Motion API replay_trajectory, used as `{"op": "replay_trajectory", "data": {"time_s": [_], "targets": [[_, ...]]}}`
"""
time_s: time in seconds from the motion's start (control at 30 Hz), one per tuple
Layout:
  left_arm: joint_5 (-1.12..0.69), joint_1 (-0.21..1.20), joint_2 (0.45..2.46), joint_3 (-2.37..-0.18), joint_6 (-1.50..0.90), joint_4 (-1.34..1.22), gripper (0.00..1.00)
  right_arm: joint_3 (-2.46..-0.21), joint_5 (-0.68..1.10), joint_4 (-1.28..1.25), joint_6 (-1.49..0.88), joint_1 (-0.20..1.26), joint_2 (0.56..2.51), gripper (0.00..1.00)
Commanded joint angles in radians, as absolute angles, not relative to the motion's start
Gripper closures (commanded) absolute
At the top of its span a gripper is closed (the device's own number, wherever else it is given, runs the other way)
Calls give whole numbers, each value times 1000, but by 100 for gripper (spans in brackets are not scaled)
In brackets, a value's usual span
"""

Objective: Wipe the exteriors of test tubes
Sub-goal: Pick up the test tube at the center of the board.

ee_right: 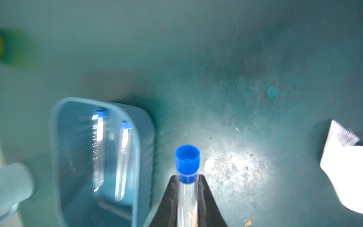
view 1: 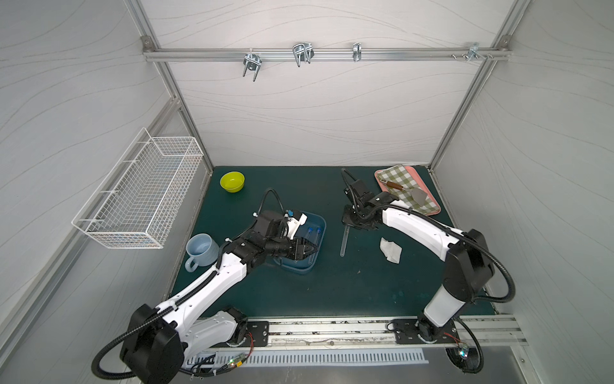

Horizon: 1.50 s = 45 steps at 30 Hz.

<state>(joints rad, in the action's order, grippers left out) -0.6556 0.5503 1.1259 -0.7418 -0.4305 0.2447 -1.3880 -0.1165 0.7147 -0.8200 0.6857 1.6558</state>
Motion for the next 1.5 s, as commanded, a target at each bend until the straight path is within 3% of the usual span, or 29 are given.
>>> {"op": "replay_trajectory", "data": {"time_s": [0.0, 0.2, 0.7, 1.03, 1.3, 1.47], "targets": [[-699, 606, 1212, -799, -503, 98, 60, -1410, -108, 722, -787, 679, 1603, 84], [-685, 690, 1331, -876, -518, 34, 59, -1408, -99, 697, -774, 669, 1524, 84], [-668, 721, 1482, -930, -582, -101, 59, -1366, -83, 657, -802, 662, 1456, 84], [-666, 730, 1532, -948, -614, -150, 76, -1336, -87, 649, -819, 661, 1429, 84], [-667, 739, 1545, -952, -618, -163, 78, -1335, -89, 647, -823, 667, 1425, 84], [-664, 738, 1554, -963, -623, -167, 86, -1333, -89, 643, -825, 671, 1425, 84]]}}
